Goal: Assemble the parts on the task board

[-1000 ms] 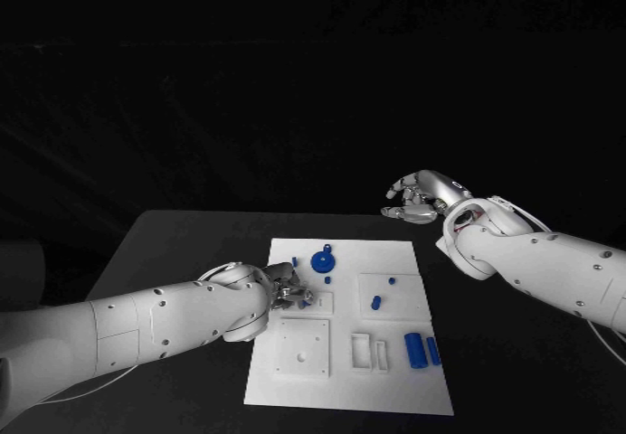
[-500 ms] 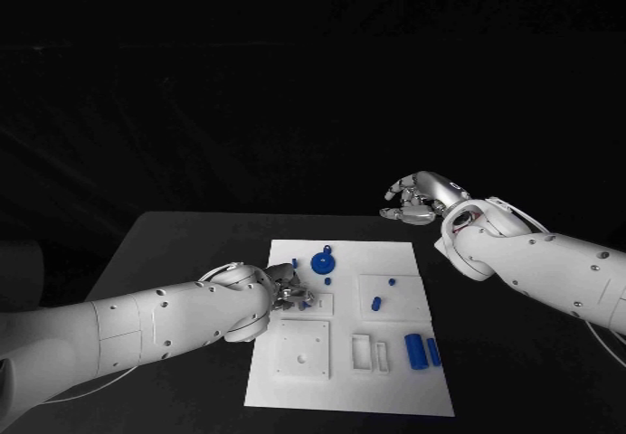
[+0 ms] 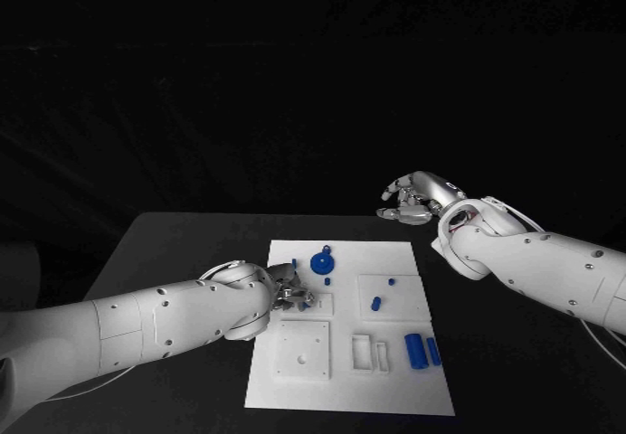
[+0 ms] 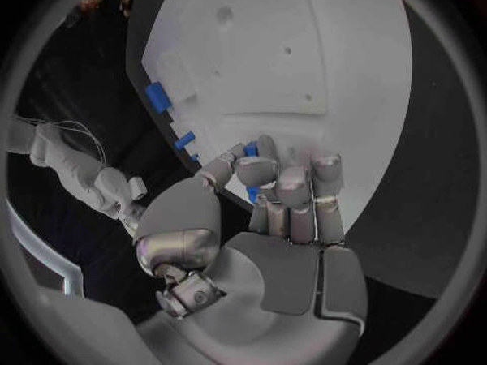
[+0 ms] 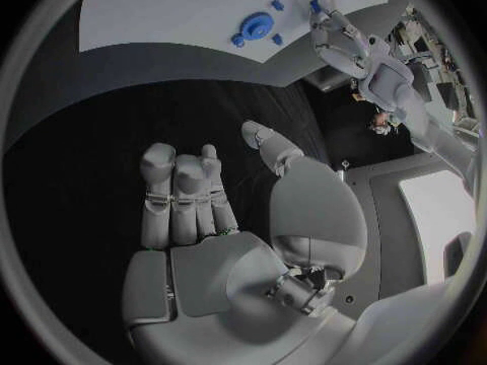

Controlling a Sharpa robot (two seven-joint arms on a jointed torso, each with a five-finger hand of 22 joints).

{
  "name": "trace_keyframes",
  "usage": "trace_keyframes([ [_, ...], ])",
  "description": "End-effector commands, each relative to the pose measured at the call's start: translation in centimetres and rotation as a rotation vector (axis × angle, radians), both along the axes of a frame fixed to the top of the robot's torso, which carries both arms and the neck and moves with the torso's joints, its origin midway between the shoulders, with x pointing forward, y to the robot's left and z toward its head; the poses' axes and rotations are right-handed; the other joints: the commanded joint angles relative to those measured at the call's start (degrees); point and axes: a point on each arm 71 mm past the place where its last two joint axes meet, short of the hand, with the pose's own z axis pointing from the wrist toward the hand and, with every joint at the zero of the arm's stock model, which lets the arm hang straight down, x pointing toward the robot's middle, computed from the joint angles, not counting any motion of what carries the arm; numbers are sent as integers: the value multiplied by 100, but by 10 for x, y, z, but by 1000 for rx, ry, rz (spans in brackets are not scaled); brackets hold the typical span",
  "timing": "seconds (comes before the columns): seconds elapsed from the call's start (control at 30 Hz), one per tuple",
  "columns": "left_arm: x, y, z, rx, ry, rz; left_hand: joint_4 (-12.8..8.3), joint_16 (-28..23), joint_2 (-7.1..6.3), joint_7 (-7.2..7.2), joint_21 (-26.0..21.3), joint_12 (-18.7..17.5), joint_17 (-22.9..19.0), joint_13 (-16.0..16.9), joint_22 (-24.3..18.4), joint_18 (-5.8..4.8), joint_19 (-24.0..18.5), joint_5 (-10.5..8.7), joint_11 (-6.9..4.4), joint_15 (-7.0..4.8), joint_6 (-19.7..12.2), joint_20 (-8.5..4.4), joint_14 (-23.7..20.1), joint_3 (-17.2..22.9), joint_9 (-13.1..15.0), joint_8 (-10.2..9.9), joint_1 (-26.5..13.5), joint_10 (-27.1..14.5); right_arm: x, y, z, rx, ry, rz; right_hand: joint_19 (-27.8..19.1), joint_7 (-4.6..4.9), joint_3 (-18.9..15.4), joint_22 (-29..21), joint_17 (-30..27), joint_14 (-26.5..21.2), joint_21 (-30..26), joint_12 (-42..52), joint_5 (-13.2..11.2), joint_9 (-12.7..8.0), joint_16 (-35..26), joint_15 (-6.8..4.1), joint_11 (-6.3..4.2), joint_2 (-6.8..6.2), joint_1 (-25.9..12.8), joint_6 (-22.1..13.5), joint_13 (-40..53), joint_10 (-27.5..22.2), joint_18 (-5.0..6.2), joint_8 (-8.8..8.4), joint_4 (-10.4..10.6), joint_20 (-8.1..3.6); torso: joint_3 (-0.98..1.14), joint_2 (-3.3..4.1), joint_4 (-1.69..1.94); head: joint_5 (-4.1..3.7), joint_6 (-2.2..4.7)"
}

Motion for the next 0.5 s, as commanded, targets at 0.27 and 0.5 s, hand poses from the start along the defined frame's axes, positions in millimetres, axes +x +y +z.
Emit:
trace_keyframes([
  [0.27, -6, -7, -7, 36, 55, -50, -15, 46, 47, -393, 9, 45, -22, -29, 10, 25, 3, 27, -83, -140, 1017, -683, 117, -44, -26, 1, 132, -112, 0, 2, -1, -8, 6, 15, -10, 43, -32, 34, 10, -5, -37, 36, 41, -10, -36, -38, -1, 39, -22, -16, -11, -20, 487, 20, 18, -42, -6, -3, 9, -15, 8],
  [0.5, -5, -7, -7, 34, 51, -45, 185, 49, -161, -396, -14, 57, -58, -76, 4, 36, 7, -358, -87, -141, 1001, -688, 112, -114, -62, 17, 32, -119, 0, 2, -1, -8, 7, 15, -10, 43, -34, 35, 10, -5, -38, 37, 41, -11, -37, -39, -1, 39, -23, -16, -13, -20, 487, 20, 18, -42, -7, -1, 6, -19, 14],
])
